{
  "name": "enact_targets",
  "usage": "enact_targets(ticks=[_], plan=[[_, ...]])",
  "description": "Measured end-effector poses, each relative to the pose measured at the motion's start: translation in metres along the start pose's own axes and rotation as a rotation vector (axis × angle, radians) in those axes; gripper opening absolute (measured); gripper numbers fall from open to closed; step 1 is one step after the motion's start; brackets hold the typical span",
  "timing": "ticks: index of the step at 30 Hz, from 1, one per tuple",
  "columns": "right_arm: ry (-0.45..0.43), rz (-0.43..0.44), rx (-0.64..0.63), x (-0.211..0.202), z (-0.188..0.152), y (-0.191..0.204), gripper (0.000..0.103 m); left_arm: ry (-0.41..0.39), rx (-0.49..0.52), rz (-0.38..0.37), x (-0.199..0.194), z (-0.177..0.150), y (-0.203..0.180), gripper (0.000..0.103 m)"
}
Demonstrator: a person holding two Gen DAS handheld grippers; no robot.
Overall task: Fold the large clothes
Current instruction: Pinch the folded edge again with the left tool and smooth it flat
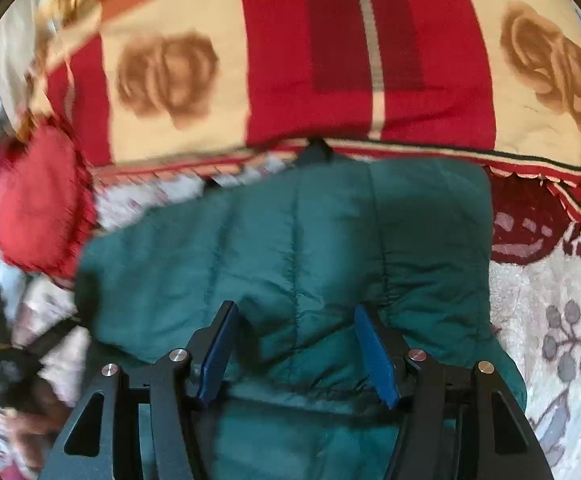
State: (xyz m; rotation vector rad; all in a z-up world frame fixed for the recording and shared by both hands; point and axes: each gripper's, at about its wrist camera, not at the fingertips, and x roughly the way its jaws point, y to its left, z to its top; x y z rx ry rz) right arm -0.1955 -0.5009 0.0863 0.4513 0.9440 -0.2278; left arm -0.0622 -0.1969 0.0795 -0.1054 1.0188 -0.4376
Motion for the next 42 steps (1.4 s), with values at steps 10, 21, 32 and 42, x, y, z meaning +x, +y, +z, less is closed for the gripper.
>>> enact_targets(ticks=[10, 21, 32, 42], plan=[[-0.003, -0.071, -0.046, 0.000, -0.010, 0.004, 0.058, 0.003, -0.001, 0.010, -0.003, -0.004, 0.000, 0.024], [-0.094, -0.018, -0.056, -0.043, -0.004, 0.026, 0.059, -0.178, 0.065, 0.085, -0.059, 0.003, -0.017, 0.060], [-0.037, -0.049, -0.154, 0.018, -0.006, 0.064, 0.059, -0.046, 0.157, 0.224, 0.008, 0.008, -0.028, 0.060], [-0.063, -0.058, -0.140, 0.003, -0.006, 0.051, 0.060, -0.048, 0.160, 0.225, 0.022, 0.001, -0.026, 0.065]])
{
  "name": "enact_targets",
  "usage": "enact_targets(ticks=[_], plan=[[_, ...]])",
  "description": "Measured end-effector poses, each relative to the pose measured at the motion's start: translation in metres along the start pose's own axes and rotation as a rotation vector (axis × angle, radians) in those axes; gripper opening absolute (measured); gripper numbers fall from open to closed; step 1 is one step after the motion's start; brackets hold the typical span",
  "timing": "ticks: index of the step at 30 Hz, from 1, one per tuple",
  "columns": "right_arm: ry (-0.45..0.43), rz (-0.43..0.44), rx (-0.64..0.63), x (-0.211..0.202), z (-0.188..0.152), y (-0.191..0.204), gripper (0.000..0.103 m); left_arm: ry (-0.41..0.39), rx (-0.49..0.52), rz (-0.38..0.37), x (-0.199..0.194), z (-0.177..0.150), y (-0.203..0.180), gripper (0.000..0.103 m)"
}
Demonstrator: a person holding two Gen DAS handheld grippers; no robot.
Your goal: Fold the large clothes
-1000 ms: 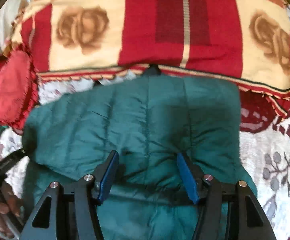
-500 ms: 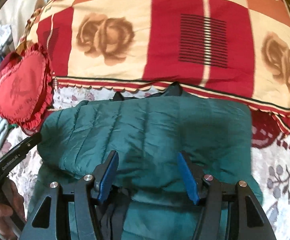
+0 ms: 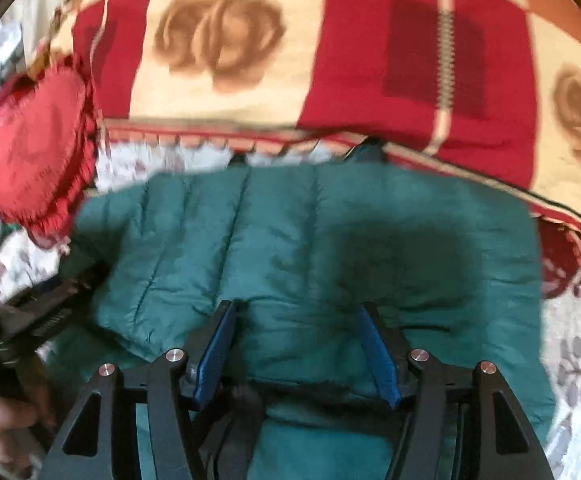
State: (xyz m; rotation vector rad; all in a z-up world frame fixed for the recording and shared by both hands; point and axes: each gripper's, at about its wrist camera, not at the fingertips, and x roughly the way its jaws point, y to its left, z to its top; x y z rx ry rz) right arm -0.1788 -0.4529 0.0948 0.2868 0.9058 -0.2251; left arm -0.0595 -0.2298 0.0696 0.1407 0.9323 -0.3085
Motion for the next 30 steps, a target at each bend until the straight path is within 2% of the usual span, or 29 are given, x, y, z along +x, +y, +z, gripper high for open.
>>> enact_targets(ticks=[3, 5, 10, 15, 18, 23, 25, 30], plan=[[-0.059, -0.045, 0.032, -0.027, -0.003, -0.020, 0.060, -0.002, -0.007, -0.004, 0.000, 0.000, 0.001, 0.065], [-0.063, -0.096, 0.054, -0.033, -0.007, -0.038, 0.060, -0.003, -0.007, -0.003, 0.000, 0.000, 0.001, 0.065], [0.036, -0.179, 0.090, -0.003, -0.016, -0.071, 0.060, -0.004, -0.007, -0.006, 0.000, 0.000, 0.001, 0.065], [0.061, -0.159, 0.116, 0.017, -0.023, -0.080, 0.061, -0.004, 0.001, 0.004, 0.003, 0.000, -0.003, 0.070], [0.066, -0.156, 0.130, 0.013, -0.022, -0.082, 0.061, -0.007, 0.007, 0.013, 0.003, 0.000, -0.004, 0.070], [0.011, -0.111, 0.162, -0.032, -0.030, -0.084, 0.061, -0.021, -0.022, -0.020, -0.017, -0.004, 0.005, 0.070], [-0.005, -0.095, 0.158, -0.054, -0.039, -0.084, 0.067, -0.025, -0.016, -0.032, -0.030, -0.008, 0.007, 0.070], [-0.003, -0.040, 0.152, -0.091, -0.067, -0.081, 0.070, -0.063, -0.008, -0.051, -0.071, -0.025, 0.021, 0.070]])
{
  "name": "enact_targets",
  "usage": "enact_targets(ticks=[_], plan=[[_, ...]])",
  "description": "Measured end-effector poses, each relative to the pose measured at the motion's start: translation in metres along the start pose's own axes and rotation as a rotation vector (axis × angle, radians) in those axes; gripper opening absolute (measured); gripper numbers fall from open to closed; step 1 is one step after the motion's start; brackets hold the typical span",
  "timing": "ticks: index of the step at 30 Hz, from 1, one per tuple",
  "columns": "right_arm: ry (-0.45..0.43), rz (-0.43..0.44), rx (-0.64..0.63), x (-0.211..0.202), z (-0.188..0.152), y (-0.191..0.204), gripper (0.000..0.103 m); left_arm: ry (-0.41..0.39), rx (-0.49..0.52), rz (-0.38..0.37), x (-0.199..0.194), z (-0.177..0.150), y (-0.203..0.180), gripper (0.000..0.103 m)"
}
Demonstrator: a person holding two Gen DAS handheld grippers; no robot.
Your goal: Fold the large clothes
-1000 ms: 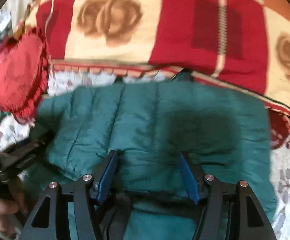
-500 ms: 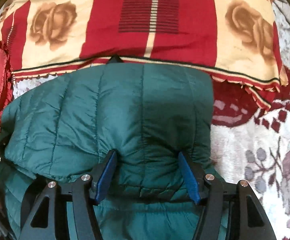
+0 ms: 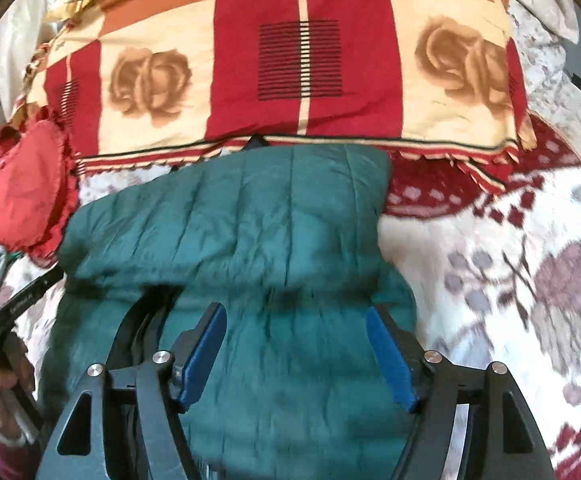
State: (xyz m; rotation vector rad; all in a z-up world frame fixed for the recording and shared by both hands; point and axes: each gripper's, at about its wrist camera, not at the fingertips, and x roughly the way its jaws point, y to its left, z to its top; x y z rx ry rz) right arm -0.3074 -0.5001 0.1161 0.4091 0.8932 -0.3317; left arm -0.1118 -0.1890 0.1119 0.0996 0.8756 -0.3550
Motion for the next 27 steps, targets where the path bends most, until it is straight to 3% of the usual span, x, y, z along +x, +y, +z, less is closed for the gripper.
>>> enact_targets(ticks=[6, 15, 27], plan=[[0.029, 0.055, 0.021, -0.037, -0.049, -0.011, 0.074, -0.004, 0.033, -0.005, -0.047, -0.037, 0.020, 0.070], [0.096, 0.036, -0.018, -0.062, -0.119, -0.019, 0.075, 0.014, 0.024, -0.013, -0.089, -0.097, 0.046, 0.070], [0.093, 0.042, 0.022, -0.079, -0.152, -0.023, 0.077, 0.033, -0.014, -0.004, -0.108, -0.134, 0.067, 0.070]])
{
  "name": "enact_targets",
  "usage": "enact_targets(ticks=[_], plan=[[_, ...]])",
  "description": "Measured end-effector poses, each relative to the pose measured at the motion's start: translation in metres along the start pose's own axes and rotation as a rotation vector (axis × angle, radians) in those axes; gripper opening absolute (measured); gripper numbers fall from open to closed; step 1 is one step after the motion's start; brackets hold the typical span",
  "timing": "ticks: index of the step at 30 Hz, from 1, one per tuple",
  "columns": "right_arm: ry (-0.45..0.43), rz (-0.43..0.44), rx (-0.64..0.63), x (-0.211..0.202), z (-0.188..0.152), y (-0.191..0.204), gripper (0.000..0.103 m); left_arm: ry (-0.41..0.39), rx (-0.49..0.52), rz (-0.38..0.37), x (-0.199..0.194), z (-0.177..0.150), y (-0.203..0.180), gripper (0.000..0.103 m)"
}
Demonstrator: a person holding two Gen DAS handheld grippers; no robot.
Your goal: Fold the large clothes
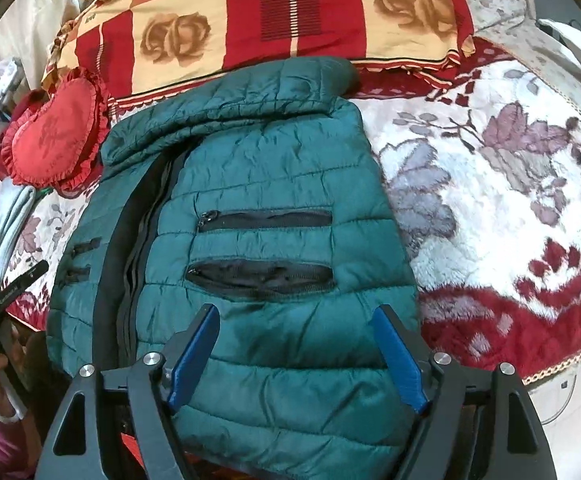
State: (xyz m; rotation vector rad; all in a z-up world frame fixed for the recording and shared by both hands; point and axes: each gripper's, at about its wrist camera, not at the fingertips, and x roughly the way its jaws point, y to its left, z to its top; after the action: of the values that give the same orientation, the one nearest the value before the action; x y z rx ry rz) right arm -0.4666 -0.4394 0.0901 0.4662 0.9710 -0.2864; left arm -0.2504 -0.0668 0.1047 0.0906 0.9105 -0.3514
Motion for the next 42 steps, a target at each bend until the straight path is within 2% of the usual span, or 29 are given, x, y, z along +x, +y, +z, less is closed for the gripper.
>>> enact_targets(ticks=[7, 14, 18, 20, 26, 35, 37, 42], plan=[[0.014, -0.010, 0.001, 0.000, -0.010, -0.004, 0.080, 0.015, 0.007, -0.002, -0.001, -0.012, 0.005, 0.070], [0.029, -0.017, 0.002, -0.004, -0.017, -0.011, 0.082, 0.062, -0.002, -0.016, 0.002, -0.026, 0.015, 0.070], [0.041, -0.024, 0.004, -0.006, -0.022, -0.018, 0.084, 0.109, -0.058, -0.088, 0.002, -0.034, 0.036, 0.070], [0.048, -0.022, 0.012, -0.006, -0.025, -0.022, 0.084, 0.122, -0.074, -0.097, 0.002, -0.037, 0.044, 0.070], [0.084, 0.027, 0.067, 0.002, -0.032, -0.033, 0.084, 0.183, -0.078, -0.106, 0.009, -0.042, 0.048, 0.070], [0.113, 0.086, 0.055, 0.002, -0.037, -0.030, 0.085, 0.296, -0.087, -0.199, 0.019, -0.065, 0.038, 0.070], [0.115, 0.120, 0.043, -0.002, -0.038, -0.027, 0.085, 0.306, -0.094, -0.208, 0.022, -0.069, 0.037, 0.070], [0.141, 0.142, 0.052, 0.001, -0.040, -0.029, 0.085, 0.307, -0.093, -0.211, 0.020, -0.073, 0.033, 0.070]])
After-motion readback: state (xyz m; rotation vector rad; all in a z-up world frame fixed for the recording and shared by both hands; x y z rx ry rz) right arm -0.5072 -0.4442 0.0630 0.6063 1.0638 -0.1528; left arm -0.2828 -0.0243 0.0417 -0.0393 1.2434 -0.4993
